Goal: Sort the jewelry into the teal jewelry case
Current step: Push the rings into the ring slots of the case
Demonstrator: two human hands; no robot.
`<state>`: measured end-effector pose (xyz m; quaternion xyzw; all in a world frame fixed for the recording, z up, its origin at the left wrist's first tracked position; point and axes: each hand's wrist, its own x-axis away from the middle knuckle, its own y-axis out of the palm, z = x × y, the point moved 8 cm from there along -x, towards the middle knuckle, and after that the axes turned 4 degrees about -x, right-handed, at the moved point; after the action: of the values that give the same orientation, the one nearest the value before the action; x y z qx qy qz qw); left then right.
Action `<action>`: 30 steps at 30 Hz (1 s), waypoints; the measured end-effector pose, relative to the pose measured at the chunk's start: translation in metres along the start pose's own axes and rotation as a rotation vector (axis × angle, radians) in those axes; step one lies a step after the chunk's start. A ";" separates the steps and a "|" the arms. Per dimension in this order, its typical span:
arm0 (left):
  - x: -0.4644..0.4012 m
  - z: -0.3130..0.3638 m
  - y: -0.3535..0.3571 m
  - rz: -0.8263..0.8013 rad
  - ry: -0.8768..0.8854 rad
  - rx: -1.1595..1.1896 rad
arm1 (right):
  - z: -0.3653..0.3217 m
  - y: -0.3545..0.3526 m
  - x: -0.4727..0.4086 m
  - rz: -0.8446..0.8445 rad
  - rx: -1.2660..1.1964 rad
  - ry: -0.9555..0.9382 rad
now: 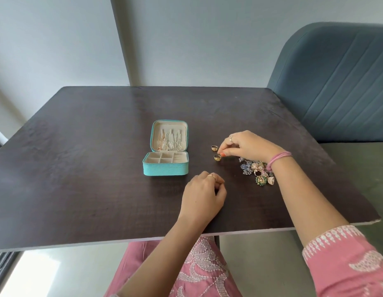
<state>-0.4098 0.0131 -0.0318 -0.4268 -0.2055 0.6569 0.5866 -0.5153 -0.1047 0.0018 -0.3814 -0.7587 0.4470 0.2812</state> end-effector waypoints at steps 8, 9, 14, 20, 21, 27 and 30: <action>-0.005 0.003 0.007 -0.049 -0.034 -0.010 | 0.033 -0.044 0.057 0.249 -0.168 0.092; -0.007 0.004 0.009 -0.061 -0.038 -0.003 | 0.039 -0.046 0.065 0.278 -0.174 0.118; -0.017 0.022 0.026 -0.144 -0.037 0.024 | 0.082 -0.041 0.099 0.413 -0.271 0.273; -0.025 0.042 0.044 -0.180 -0.027 0.008 | 0.096 -0.018 0.099 0.328 -0.192 0.276; -0.026 0.044 0.045 -0.173 -0.028 -0.002 | 0.097 -0.017 0.098 0.330 -0.182 0.267; -0.026 0.041 0.047 -0.156 -0.054 0.000 | 0.102 -0.016 0.094 0.334 -0.096 0.207; -0.025 0.039 0.048 -0.146 -0.072 0.016 | 0.108 -0.018 0.094 0.337 -0.085 0.209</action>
<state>-0.4711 -0.0128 -0.0390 -0.3819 -0.2518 0.6289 0.6287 -0.6561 -0.0822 -0.0217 -0.5587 -0.6690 0.4135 0.2633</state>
